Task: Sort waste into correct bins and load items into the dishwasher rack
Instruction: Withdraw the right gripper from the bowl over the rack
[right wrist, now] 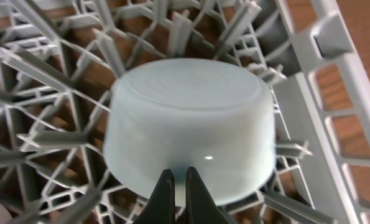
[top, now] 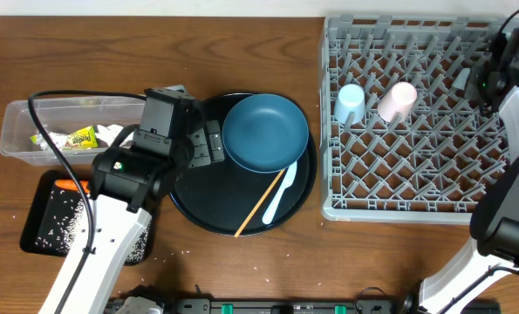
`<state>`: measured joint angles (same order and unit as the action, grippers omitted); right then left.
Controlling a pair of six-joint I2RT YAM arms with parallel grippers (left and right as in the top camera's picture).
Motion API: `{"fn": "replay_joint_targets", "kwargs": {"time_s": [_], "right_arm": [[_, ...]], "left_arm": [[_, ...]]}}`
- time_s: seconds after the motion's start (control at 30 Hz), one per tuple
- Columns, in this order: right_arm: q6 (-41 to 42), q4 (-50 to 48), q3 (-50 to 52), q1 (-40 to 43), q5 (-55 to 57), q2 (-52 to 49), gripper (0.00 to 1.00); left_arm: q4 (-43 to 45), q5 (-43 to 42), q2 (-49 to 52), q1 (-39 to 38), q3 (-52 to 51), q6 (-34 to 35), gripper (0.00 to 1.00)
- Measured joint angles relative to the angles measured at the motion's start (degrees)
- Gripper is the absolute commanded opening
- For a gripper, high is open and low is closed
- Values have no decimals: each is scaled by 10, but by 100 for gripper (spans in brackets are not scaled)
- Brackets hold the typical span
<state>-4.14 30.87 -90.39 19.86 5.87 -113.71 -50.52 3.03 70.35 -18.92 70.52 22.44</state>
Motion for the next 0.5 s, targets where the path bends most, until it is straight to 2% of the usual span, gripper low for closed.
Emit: {"fn": "replay_joint_targets", "kwargs": {"time_s": [0.3,0.5], "right_arm": [[2,24,0,5,-4,22,1],[30,83,0,7,-26,90,1]], "left_arm": [[0,0,0,0,0,0,98],[0,0,0,0,0,0,98]]}}
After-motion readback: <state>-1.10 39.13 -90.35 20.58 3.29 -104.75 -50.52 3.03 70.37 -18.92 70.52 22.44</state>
